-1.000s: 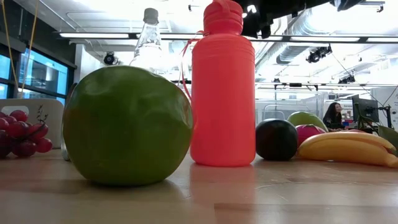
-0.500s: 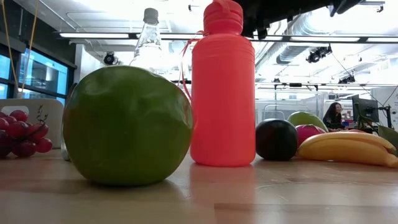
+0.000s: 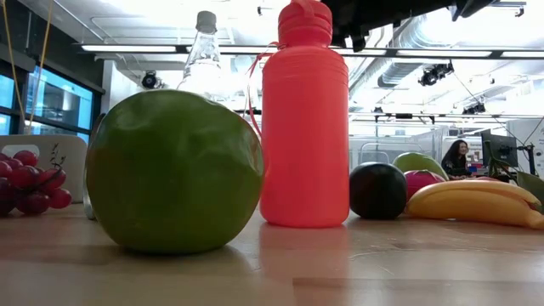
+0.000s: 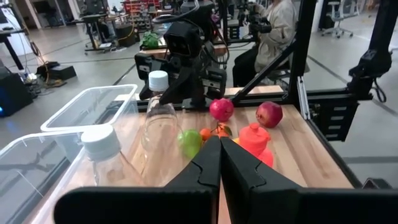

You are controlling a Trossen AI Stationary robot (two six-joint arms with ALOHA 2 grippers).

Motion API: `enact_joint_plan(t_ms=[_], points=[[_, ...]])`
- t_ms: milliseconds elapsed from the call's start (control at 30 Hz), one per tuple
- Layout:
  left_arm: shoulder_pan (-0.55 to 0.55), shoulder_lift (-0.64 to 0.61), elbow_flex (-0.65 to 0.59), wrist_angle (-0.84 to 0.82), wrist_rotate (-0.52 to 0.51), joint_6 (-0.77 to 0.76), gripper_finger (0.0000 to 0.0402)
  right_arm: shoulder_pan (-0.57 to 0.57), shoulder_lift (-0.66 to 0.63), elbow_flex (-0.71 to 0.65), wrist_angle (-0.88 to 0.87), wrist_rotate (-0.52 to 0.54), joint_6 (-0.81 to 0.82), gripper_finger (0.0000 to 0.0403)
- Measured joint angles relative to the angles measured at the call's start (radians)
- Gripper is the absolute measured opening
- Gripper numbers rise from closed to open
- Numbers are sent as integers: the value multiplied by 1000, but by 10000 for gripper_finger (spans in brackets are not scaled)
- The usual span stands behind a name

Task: Pick & Place Food Item
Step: Put the right transparent bottle into the right transparent bin

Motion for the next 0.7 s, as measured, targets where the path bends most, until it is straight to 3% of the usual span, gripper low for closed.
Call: enact_joint_plan(t_ms=[700], points=[[0, 65, 0, 1, -16, 6, 0, 18, -183, 36, -95, 4, -114, 118]])
